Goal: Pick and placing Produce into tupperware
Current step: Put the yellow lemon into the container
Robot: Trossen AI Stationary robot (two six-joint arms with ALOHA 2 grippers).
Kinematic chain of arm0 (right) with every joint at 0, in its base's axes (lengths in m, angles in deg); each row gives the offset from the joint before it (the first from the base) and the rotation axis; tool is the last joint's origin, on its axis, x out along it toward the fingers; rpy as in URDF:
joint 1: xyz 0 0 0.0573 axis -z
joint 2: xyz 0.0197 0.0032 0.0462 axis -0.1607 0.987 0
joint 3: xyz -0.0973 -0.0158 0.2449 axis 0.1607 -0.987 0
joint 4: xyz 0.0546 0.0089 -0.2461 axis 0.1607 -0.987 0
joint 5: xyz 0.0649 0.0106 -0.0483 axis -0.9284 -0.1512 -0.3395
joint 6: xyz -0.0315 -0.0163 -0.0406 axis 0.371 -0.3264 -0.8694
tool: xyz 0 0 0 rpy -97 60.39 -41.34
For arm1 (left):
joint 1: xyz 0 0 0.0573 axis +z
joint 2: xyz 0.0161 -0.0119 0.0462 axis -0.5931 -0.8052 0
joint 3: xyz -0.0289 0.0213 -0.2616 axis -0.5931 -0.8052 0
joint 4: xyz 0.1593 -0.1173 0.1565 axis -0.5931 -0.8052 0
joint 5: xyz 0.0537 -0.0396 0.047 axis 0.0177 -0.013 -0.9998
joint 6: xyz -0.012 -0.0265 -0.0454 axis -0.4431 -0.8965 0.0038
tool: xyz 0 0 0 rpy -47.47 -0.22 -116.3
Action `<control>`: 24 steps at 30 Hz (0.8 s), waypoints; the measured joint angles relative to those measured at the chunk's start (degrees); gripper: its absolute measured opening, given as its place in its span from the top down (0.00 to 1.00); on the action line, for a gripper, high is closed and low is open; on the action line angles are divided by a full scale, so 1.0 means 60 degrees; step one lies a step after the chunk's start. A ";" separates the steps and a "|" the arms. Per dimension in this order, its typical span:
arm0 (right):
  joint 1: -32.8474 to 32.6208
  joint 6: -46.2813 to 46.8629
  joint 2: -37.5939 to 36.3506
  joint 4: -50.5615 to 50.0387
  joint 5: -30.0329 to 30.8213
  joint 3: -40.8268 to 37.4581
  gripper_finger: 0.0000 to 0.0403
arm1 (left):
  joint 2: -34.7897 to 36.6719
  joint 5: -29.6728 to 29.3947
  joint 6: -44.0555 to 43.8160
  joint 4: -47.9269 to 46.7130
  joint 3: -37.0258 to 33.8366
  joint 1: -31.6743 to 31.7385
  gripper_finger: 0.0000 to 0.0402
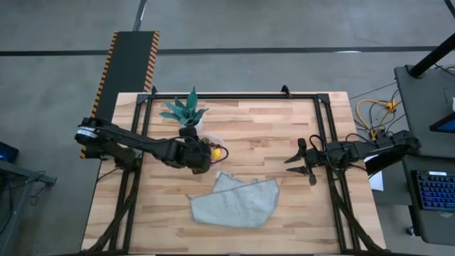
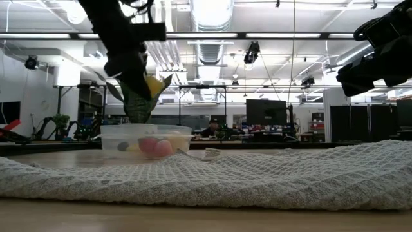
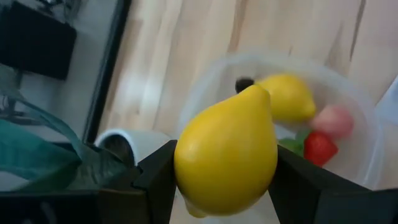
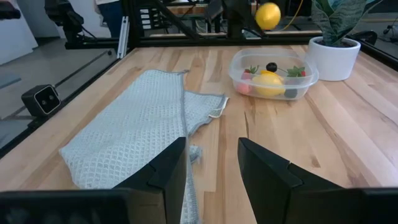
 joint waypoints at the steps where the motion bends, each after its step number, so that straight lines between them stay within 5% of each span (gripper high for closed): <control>1: 0.0001 0.0000 0.0000 0.0000 0.0000 0.0000 0.66 | 0.0000 0.0117 -0.0003 0.0004 -0.0111 0.0063 0.54; 16: -0.0003 0.0000 0.0000 0.0000 0.0004 0.0000 0.66 | -0.0041 0.1685 -0.0017 0.0904 -0.1568 0.0379 0.54; 24: 0.0001 0.0074 0.0002 0.0004 0.0007 0.0000 0.66 | -0.0069 0.1761 -0.0007 0.1401 -0.2068 0.0463 0.54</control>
